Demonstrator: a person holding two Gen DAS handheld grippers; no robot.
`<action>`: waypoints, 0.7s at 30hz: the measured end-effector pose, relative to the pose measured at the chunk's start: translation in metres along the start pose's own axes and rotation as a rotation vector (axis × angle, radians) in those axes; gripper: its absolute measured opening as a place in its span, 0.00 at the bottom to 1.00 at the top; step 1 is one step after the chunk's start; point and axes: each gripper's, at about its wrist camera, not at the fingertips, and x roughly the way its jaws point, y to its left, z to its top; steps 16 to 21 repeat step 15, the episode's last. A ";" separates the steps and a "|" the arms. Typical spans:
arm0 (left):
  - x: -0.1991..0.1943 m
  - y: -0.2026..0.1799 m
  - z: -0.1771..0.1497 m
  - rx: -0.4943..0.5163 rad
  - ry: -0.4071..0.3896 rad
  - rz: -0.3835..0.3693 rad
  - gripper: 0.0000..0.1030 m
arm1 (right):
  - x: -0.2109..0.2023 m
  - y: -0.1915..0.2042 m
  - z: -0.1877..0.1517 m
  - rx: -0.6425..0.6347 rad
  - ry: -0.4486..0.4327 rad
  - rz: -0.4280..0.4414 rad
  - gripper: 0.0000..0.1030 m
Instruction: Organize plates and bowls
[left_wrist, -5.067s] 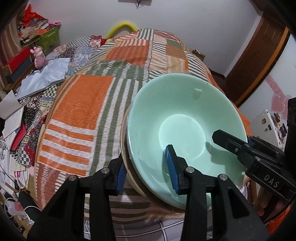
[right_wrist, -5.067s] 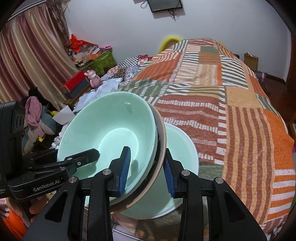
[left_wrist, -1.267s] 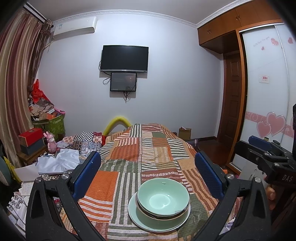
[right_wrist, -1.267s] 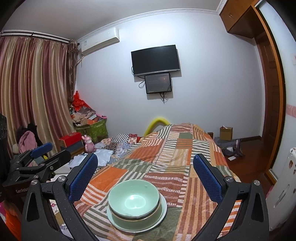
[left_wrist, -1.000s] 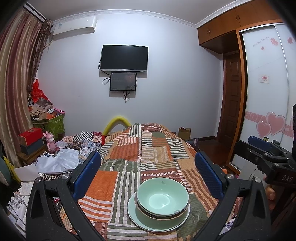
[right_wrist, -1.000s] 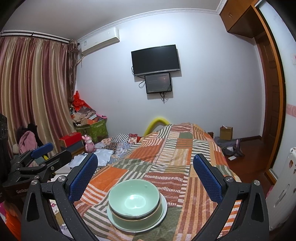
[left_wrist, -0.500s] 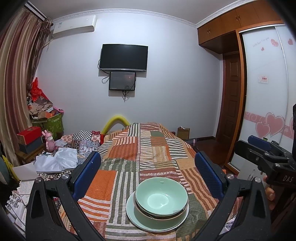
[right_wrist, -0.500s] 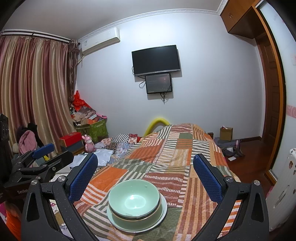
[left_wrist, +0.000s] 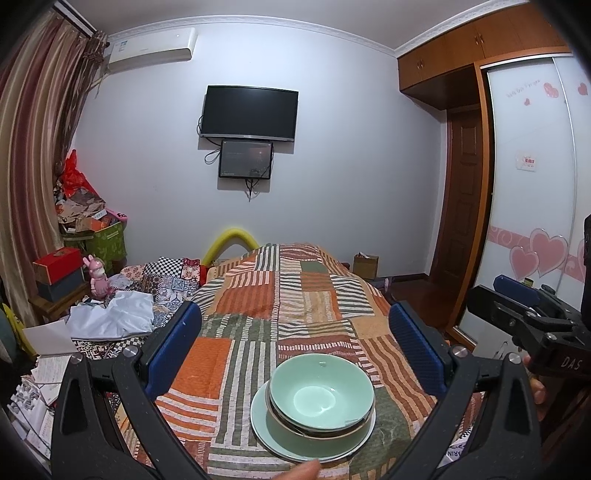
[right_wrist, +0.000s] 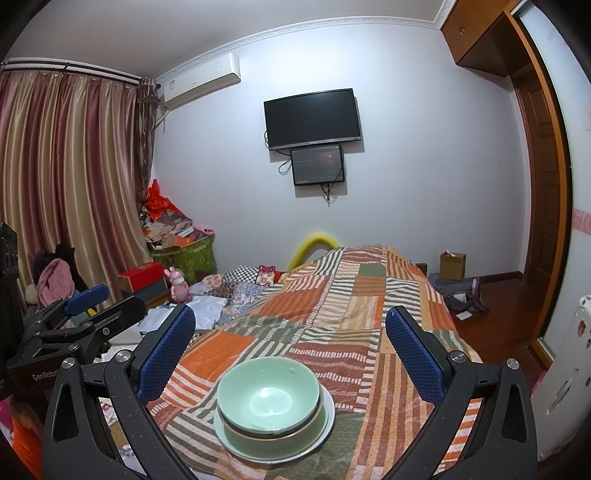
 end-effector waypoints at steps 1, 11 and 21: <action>0.000 0.000 0.000 0.001 0.002 -0.001 1.00 | 0.000 0.000 0.000 0.000 0.000 0.000 1.00; 0.001 0.000 -0.002 0.006 0.000 -0.006 1.00 | 0.002 0.002 -0.001 -0.002 0.005 0.000 1.00; 0.002 0.001 -0.003 0.005 0.004 -0.002 1.00 | 0.005 0.003 -0.002 -0.003 0.012 0.001 1.00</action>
